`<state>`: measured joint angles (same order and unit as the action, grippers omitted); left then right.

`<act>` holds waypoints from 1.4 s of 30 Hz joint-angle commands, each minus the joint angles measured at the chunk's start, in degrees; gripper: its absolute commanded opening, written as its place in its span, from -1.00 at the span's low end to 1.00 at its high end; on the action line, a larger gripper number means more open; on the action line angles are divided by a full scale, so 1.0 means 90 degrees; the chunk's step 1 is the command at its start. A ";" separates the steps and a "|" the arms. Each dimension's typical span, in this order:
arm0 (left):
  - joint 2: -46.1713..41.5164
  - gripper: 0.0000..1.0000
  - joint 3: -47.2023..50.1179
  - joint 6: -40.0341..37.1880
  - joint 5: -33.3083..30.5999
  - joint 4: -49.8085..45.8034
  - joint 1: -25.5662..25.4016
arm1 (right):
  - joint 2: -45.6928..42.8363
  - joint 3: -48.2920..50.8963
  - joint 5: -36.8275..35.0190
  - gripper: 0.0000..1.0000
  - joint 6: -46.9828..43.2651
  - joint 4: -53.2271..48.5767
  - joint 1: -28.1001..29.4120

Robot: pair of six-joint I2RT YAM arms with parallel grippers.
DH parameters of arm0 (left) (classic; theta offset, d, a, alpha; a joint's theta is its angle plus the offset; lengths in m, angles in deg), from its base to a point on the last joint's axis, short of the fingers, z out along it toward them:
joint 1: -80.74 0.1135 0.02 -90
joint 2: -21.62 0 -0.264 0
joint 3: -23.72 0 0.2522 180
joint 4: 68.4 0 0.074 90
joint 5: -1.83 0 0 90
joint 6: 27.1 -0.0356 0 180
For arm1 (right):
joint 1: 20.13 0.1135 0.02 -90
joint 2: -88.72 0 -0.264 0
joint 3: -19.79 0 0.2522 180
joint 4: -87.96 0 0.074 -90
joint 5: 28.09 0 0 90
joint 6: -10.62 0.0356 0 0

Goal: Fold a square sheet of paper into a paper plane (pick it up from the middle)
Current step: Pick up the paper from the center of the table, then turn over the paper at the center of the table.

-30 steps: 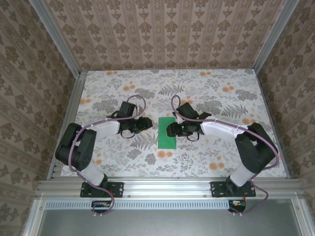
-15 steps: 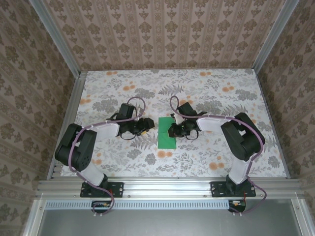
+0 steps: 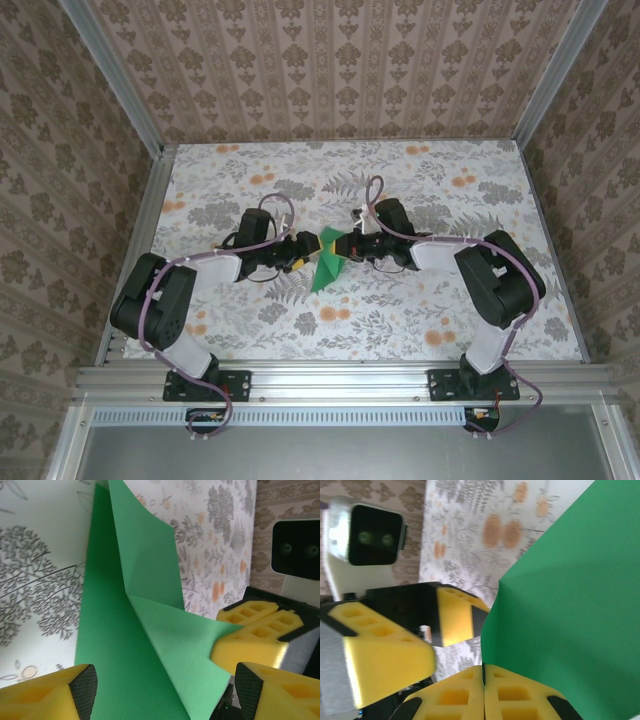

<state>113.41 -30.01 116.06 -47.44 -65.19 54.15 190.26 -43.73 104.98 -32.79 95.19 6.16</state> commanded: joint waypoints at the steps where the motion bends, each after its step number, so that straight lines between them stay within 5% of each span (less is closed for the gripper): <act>1: -0.0192 0.51 0.0086 0.0399 0.0199 0.0618 0.0005 | -0.0314 0.0089 0.0366 -0.84 0.0468 0.0593 -0.0003; 8: 0.0064 0.39 0.0113 0.0863 0.0163 0.1445 -0.0217 | -0.0296 0.0182 0.0429 -0.84 0.0786 0.0938 -0.0020; 18: 0.0056 -0.23 0.0175 0.0977 0.0095 0.1816 -0.0240 | -0.0276 0.0333 0.0386 -0.84 0.0824 0.0896 -0.0114; 31: 0.0042 -0.30 0.0149 0.0807 0.0133 0.1805 -0.0259 | -0.0217 0.0412 0.0294 -0.83 0.0838 0.0863 -0.0242; 42: 0.0059 -0.74 0.0040 0.0568 0.0052 0.1515 -0.0288 | -0.0217 0.0402 0.0313 -0.82 0.0837 0.0813 -0.0243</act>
<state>113.76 -29.01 123.10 -47.02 -51.14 51.87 188.92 -40.61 107.38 -25.36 101.46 4.12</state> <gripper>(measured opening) 0.141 0.092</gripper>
